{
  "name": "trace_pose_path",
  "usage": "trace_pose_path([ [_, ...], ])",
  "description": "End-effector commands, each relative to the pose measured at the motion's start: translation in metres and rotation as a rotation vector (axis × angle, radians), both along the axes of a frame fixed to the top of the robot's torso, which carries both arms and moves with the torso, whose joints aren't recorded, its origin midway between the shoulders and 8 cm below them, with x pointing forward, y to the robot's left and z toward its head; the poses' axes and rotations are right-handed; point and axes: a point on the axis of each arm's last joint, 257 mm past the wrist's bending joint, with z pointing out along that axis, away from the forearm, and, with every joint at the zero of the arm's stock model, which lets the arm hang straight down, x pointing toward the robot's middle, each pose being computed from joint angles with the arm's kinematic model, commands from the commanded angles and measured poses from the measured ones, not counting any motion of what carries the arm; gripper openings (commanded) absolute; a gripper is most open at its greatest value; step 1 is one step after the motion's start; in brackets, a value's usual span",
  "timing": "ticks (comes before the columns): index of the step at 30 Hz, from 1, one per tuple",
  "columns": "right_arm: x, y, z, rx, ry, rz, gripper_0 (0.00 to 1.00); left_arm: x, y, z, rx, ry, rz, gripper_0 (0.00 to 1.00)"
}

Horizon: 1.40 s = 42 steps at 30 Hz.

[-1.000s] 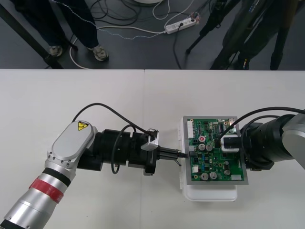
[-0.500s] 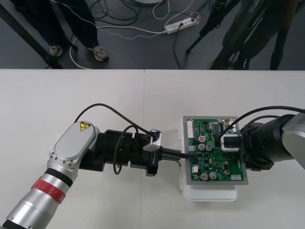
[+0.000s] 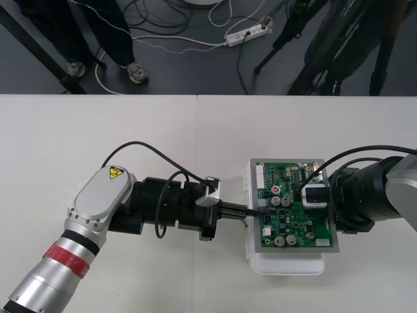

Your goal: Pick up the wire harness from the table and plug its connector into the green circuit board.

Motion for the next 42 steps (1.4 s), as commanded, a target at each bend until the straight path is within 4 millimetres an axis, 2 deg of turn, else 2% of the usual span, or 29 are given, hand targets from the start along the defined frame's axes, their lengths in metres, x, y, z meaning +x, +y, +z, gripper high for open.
trace_pose_path([
  [1,0.002,0.021,0.012,-0.007,-0.031,0.115,1.00,0.001,-0.015,0.008,-0.020,-0.077,-0.008,0.00],
  [42,0.003,0.019,0.012,-0.015,-0.036,0.118,1.00,0.012,-0.010,0.007,-0.030,-0.050,0.053,0.00],
])
